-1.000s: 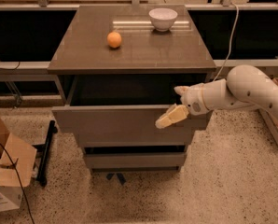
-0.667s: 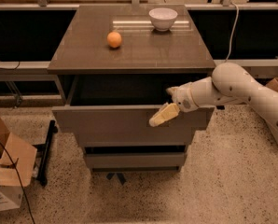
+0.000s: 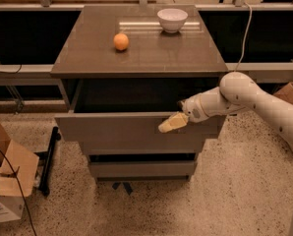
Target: Open top drawer
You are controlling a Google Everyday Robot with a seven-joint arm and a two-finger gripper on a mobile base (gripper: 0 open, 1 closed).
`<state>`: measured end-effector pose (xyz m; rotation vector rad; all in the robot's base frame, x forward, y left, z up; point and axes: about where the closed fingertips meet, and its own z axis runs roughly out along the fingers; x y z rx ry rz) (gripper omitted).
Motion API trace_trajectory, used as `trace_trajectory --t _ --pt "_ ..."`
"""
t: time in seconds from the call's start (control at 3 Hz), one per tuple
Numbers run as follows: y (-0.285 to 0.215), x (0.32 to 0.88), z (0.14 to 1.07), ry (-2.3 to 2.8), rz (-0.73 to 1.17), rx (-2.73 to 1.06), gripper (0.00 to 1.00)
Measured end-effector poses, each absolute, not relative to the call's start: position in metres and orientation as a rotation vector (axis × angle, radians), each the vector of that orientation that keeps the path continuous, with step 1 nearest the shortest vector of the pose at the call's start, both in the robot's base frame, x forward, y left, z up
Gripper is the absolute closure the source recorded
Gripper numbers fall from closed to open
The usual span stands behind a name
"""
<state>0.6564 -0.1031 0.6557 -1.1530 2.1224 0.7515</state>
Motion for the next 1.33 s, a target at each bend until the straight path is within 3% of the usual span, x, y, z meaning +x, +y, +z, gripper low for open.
trace_trajectory --t 1.0,1.33 --pt "-0.1042 0.6555 0.6565 2.126 0.750 -1.151 1.00" --pt "-0.1042 0.6555 0.6565 2.126 0.750 -1.151 1.00"
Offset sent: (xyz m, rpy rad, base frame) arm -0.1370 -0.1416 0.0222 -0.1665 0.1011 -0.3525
